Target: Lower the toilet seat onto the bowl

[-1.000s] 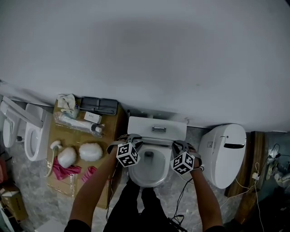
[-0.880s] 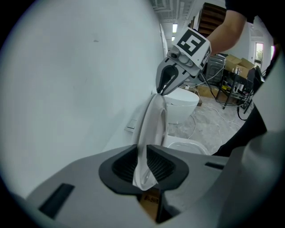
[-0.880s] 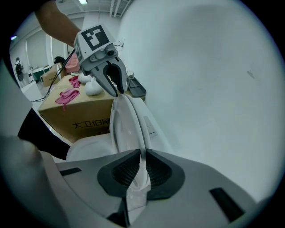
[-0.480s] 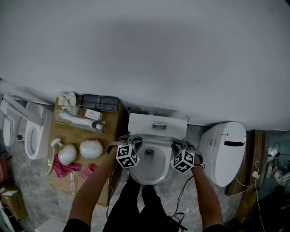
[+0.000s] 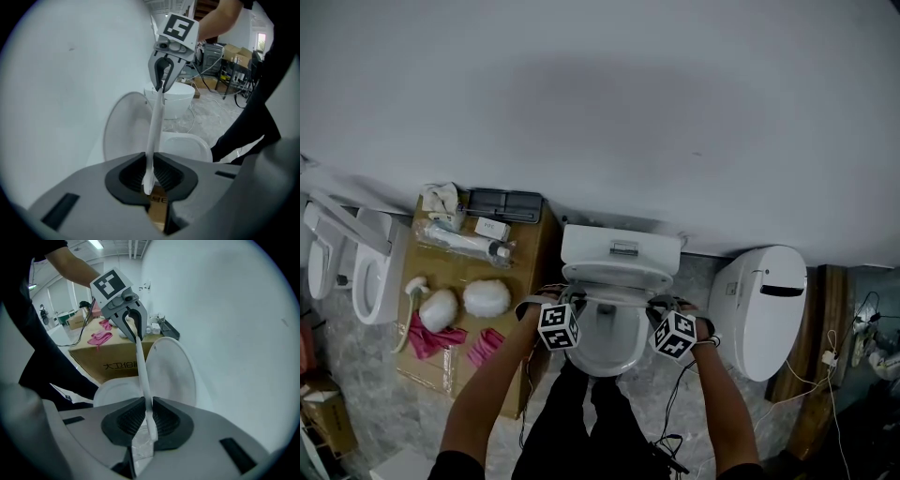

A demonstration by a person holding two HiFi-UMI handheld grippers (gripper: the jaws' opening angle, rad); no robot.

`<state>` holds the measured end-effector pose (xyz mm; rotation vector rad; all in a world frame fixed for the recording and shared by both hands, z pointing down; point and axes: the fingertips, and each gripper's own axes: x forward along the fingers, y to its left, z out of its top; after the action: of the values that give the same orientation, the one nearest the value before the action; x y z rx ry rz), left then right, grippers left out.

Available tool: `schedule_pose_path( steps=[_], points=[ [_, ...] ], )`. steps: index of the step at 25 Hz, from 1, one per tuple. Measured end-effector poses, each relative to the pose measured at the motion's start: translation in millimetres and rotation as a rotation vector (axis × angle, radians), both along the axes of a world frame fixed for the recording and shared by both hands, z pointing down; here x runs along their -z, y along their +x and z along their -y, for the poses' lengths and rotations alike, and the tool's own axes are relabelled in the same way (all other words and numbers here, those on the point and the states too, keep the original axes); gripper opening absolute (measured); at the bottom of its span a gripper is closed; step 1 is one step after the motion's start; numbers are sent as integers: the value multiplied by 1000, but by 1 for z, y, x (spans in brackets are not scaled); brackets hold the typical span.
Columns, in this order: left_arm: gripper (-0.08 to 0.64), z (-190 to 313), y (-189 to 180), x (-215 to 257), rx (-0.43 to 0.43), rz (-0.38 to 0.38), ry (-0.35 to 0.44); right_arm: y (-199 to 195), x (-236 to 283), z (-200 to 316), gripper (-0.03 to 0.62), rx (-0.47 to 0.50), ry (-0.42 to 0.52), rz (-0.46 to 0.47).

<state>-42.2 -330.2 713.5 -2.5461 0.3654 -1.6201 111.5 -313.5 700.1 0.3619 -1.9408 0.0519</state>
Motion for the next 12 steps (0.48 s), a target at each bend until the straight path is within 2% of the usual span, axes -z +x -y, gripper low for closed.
schedule_pose_path(
  steps=[3,8,12],
  points=[
    [54,-12,-1,-2,-3,39,31,-2,-2,-13,61,28,1,9],
    [63,-30,-3,-5,69,42,28,-4,-5,-33,61,71,-1,30],
    [63,-52,-6,-11,27,125,34,-7,-10,-56,61,128,-3,31]
  ],
)
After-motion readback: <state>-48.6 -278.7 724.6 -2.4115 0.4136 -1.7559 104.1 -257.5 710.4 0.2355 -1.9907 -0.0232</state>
